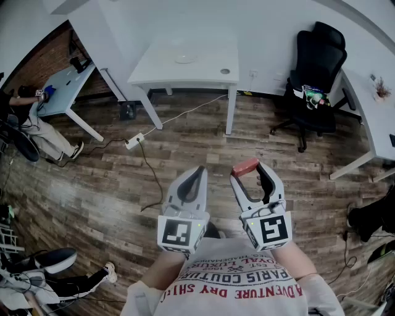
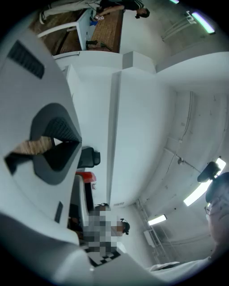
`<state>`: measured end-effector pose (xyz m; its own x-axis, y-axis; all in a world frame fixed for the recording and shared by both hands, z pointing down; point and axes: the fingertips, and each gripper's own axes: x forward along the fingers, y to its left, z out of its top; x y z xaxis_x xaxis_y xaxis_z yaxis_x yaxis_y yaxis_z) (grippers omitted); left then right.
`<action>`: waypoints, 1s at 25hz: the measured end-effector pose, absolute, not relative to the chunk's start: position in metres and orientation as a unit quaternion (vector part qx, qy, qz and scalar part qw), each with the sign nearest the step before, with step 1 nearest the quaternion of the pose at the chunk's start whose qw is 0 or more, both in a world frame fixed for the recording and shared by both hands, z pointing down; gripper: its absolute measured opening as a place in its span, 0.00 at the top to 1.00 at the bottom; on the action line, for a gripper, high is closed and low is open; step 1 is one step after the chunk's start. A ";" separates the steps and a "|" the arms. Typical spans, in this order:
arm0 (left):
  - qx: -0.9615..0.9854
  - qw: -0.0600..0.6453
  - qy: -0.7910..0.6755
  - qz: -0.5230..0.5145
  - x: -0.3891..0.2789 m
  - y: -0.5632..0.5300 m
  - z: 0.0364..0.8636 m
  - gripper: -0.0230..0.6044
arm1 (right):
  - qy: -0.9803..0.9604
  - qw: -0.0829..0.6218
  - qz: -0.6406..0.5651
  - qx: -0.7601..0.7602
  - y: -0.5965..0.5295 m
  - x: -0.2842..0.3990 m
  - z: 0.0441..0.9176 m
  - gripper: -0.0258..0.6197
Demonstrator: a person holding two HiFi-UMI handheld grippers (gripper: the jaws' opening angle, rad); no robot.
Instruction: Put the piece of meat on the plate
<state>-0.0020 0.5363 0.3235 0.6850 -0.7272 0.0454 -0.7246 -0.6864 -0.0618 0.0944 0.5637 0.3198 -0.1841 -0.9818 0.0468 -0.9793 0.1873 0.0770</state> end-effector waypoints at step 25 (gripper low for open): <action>-0.911 -0.019 0.409 -0.036 -0.030 0.489 0.348 0.95 | -0.801 0.028 0.011 0.598 0.516 0.065 0.341 0.53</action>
<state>-0.0303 0.4890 0.3482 0.6621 -0.7450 0.0811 -0.7477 -0.6640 0.0044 0.0651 0.5161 0.3410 -0.2840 -0.9571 0.0573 -0.9583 0.2853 0.0159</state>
